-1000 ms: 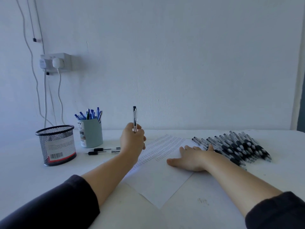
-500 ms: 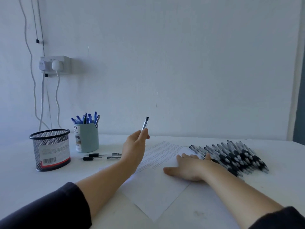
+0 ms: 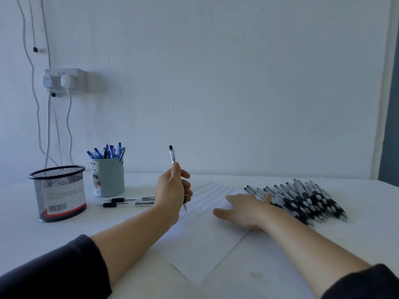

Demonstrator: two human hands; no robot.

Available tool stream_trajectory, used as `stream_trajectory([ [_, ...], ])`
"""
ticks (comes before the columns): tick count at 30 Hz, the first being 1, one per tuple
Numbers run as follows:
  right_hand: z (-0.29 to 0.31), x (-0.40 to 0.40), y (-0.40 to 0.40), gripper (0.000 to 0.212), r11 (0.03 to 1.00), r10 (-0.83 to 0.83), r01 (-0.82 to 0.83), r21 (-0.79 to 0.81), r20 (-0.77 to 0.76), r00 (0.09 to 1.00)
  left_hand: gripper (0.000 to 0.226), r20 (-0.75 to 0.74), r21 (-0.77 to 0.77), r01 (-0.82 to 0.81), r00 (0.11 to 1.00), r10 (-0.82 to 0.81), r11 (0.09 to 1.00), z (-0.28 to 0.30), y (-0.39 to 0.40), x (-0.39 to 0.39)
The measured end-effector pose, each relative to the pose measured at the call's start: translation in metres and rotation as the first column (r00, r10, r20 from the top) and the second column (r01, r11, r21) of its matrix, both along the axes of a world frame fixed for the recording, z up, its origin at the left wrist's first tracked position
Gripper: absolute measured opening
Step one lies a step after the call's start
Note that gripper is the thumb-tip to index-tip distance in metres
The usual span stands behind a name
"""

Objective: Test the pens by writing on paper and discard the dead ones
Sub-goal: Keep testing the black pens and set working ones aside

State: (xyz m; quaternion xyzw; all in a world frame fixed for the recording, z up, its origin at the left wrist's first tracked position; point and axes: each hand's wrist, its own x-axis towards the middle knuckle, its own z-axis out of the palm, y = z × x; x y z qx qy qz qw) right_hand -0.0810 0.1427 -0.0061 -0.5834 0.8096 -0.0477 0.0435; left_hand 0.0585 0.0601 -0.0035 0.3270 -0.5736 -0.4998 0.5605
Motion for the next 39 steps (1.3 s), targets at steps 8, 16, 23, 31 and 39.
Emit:
stream_trajectory([
  [8, 0.004, 0.008, 0.000, 0.041, 0.892, 0.306, -0.104, -0.440, 0.419, 0.855, 0.032, 0.093, -0.050, 0.146, 0.986, -0.141, 0.988, -0.006, 0.009, -0.008],
  [16, 0.008, 0.002, -0.001, 0.016, 0.866, 0.173, -0.056, -0.497, 0.192, 0.966, 0.023, 0.242, -0.025, 0.283, 0.932, -0.269, 0.959, -0.006, 0.008, -0.009],
  [23, 0.012, -0.037, 0.014, 0.003, 0.833, -0.397, 0.331, -0.443, -0.062, 0.915, 0.013, 0.807, -0.361, 0.219, 0.561, 0.185, 0.907, -0.009, -0.009, 0.002],
  [31, 0.005, -0.045, 0.021, 0.015, 0.843, -0.480, 0.423, -0.332, -0.109, 0.871, 0.021, 0.876, -0.328, 0.240, 0.439, 0.200, 0.914, -0.011, -0.018, 0.003],
  [39, -0.003, -0.032, 0.008, 0.043, 0.963, -0.182, 0.132, -0.236, -0.206, 0.961, 0.020, 0.813, -0.317, 0.152, 0.552, 0.185, 0.936, 0.007, -0.025, 0.016],
])
